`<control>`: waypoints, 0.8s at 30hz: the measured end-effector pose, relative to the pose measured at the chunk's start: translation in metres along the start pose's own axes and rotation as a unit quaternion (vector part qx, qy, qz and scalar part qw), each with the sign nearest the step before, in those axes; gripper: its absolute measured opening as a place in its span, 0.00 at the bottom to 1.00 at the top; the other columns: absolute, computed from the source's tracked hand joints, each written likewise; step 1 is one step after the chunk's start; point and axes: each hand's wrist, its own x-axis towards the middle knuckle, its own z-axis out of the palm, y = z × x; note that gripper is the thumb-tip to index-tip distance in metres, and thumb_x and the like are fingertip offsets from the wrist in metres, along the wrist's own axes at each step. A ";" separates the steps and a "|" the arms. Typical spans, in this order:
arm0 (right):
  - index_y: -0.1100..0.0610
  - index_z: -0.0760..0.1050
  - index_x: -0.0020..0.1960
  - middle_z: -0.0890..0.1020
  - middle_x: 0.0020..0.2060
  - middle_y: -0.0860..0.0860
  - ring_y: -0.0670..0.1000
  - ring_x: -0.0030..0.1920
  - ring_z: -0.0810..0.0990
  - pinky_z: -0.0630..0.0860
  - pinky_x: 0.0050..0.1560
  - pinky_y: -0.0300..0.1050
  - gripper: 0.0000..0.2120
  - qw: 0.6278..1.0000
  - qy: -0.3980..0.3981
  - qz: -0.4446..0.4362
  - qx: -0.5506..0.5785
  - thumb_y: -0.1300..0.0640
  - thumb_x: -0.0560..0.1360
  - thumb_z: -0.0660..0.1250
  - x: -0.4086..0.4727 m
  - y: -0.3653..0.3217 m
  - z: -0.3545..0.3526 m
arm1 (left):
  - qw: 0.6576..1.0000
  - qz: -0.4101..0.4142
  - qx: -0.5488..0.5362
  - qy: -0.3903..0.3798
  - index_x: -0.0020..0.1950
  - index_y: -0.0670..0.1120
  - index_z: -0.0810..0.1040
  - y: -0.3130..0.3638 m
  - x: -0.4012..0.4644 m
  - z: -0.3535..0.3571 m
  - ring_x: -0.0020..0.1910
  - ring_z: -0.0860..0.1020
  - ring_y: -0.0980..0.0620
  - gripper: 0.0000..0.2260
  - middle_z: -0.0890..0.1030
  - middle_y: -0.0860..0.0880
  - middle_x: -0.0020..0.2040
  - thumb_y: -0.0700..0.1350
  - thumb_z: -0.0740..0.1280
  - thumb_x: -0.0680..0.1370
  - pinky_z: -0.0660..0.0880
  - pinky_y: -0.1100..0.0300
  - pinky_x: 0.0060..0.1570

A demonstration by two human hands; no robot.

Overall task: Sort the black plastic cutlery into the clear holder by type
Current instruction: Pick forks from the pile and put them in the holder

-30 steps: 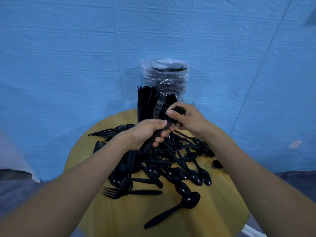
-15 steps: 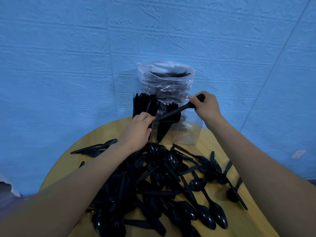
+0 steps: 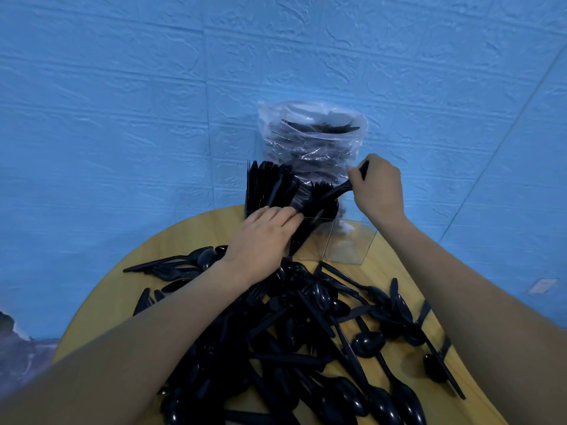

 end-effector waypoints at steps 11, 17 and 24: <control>0.63 0.69 0.58 0.70 0.56 0.61 0.61 0.58 0.68 0.64 0.57 0.51 0.17 0.995 -0.067 -0.068 -0.024 0.49 0.81 0.56 -0.032 -0.014 0.046 | 0.999 -0.017 0.014 -0.031 0.68 0.44 0.71 -0.008 -0.004 -0.010 0.61 0.73 0.47 0.23 0.74 0.48 0.63 0.37 0.66 0.73 0.69 0.53 0.61; 0.61 0.70 0.63 0.67 0.61 0.60 0.61 0.61 0.65 0.61 0.60 0.49 0.21 1.000 -0.007 0.024 -0.004 0.46 0.79 0.59 -0.052 0.020 0.027 | 0.999 -0.031 -0.007 -0.039 0.73 0.47 0.64 -0.008 0.001 -0.011 0.65 0.67 0.50 0.20 0.67 0.50 0.68 0.41 0.59 0.80 0.65 0.57 0.63; 0.66 0.71 0.61 0.68 0.63 0.62 0.63 0.59 0.72 0.67 0.58 0.51 0.20 0.987 -0.091 0.133 0.028 0.50 0.81 0.57 -0.057 0.046 0.025 | 0.995 -0.100 0.022 -0.011 0.61 0.46 0.73 0.005 0.016 -0.011 0.56 0.72 0.48 0.12 0.74 0.49 0.58 0.48 0.62 0.79 0.68 0.56 0.52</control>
